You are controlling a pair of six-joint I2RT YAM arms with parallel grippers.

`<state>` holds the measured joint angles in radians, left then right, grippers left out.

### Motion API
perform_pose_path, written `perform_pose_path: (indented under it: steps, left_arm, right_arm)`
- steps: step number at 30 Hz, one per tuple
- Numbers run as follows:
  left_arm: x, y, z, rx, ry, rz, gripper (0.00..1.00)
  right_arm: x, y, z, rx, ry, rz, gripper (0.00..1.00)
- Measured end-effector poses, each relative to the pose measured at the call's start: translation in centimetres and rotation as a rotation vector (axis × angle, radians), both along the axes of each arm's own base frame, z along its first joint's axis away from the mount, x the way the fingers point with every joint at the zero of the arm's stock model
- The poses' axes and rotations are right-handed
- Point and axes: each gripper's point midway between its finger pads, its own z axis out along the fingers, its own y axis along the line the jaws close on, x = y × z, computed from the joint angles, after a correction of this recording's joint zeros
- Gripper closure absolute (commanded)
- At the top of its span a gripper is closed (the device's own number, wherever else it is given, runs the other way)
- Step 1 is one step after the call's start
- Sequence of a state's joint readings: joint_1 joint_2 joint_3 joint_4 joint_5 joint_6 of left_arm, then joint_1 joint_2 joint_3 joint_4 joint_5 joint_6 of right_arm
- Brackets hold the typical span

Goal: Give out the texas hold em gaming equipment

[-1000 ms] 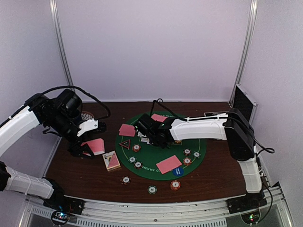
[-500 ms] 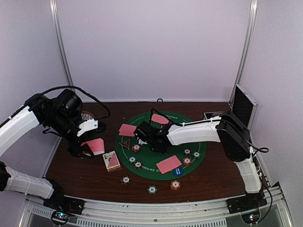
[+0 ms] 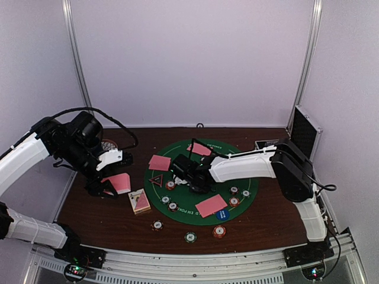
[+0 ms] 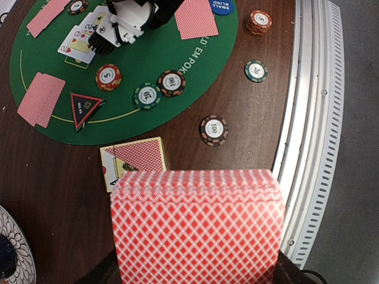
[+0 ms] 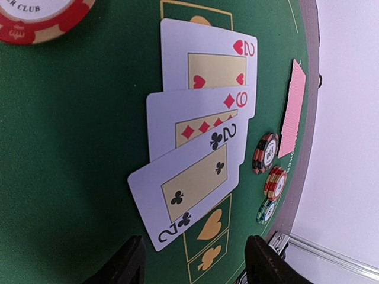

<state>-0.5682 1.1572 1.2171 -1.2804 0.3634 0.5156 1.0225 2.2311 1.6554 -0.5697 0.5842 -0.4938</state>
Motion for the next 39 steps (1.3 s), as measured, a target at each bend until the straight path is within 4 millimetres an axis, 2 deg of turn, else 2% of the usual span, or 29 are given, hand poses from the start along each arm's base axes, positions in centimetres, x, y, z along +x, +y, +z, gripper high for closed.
perform_pose_path:
  steps: [6, 9, 12, 13, 14, 15, 21, 24, 26, 29, 39]
  left_arm:
    - [0.0, 0.0, 0.0, 0.000, 0.001, 0.001, 1.00]
    - [0.0, 0.0, 0.0, 0.000, 0.001, 0.001, 1.00]
    - [0.0, 0.0, 0.0, -0.001, 0.001, 0.001, 1.00]
    - [0.0, 0.0, 0.0, -0.001, 0.001, 0.001, 1.00]
    - [0.0, 0.0, 0.0, -0.001, 0.001, 0.001, 1.00]
    - [0.0, 0.0, 0.0, -0.001, 0.001, 0.001, 1.00]
    - [0.0, 0.0, 0.0, -0.001, 0.001, 0.001, 1.00]
    - [0.0, 0.0, 0.0, -0.001, 0.001, 0.001, 1.00]
    - [0.0, 0.0, 0.0, 0.000, 0.001, 0.001, 1.00]
    - [0.0, 0.0, 0.0, 0.000, 0.001, 0.001, 1.00]
    - [0.0, 0.0, 0.0, 0.000, 0.001, 0.001, 1.00]
  right_arm:
    - [-0.2, -0.2, 0.0, 0.008, 0.013, -0.013, 0.34]
    - [-0.2, -0.5, 0.4, 0.040, 0.017, -0.043, 0.25]
    - [0.3, -0.7, 1.9, 0.118, 0.017, -0.095, 0.16]
    - [0.5, -0.8, 2.6, 0.152, 0.018, -0.116, 0.12]
    - [0.8, -0.9, 3.5, 0.194, 0.018, -0.140, 0.03]
    - [1.3, -1.1, 4.7, 0.243, 0.014, -0.168, 0.01]
    - [4.6, -3.2, 13.3, 0.572, -0.043, -0.355, 0.00]
    - [5.7, -4.2, 15.6, 0.688, -0.039, -0.423, 0.01]
    - [5.8, -4.7, 15.6, 0.716, -0.017, -0.451, 0.00]
    - [5.0, -4.4, 14.3, 0.737, 0.048, -0.474, 0.04]
    - [-1.3, -1.6, 7.0, 0.740, 0.305, -0.548, 0.48]
